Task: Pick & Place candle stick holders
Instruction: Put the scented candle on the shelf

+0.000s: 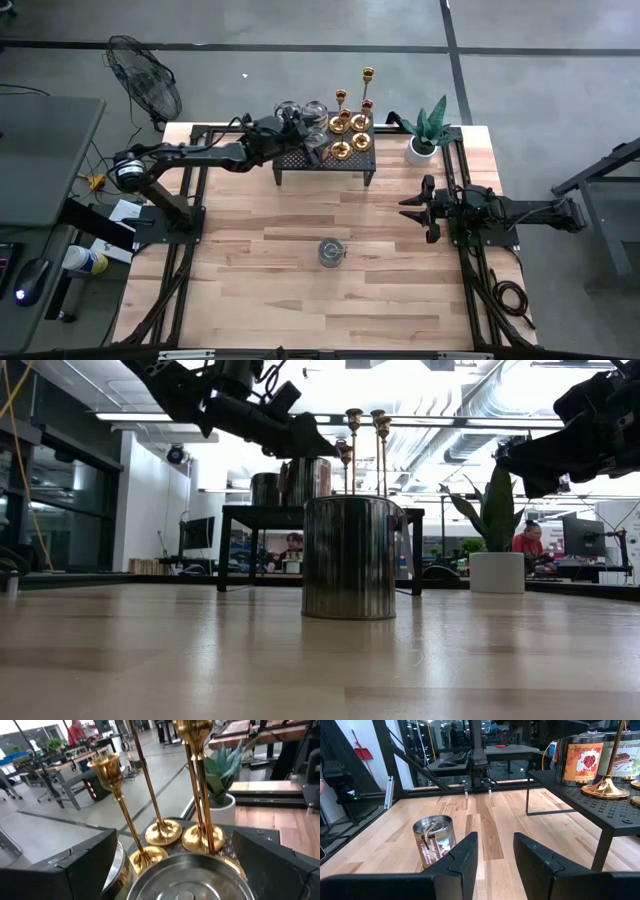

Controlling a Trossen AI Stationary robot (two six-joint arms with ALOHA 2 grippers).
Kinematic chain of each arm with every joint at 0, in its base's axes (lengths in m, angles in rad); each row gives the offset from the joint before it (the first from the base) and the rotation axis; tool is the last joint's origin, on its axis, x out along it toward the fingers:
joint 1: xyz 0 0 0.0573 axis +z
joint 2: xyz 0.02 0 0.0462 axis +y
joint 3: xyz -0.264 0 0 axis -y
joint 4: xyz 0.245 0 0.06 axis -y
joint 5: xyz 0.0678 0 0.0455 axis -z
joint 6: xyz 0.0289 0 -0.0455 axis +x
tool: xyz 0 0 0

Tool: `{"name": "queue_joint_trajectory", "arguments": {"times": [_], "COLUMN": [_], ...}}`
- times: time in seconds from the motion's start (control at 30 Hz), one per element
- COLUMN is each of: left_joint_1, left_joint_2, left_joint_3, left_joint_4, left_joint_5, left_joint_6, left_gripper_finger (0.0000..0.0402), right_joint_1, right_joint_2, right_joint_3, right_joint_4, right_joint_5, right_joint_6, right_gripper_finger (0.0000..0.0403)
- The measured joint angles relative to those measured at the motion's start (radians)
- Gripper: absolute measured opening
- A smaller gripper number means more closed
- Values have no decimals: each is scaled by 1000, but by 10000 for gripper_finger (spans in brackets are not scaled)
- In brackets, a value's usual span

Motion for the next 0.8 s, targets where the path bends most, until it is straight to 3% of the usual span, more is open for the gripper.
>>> {"name": "queue_joint_trajectory", "arguments": {"times": [0.43,0.8], "left_joint_1": [0,-28], "left_joint_2": [-64,-197], "left_joint_3": [-1,-1], "left_joint_4": [-24,-199], "left_joint_5": [-1,-1], "left_joint_6": [3,5], "left_gripper_finger": [386,386], "right_joint_1": [0,0], "right_joint_2": [0,0], "right_joint_3": [0,0], "right_joint_4": [0,0], "right_joint_5": [0,0], "right_joint_6": [0,0], "right_gripper_finger": [117,117]}}
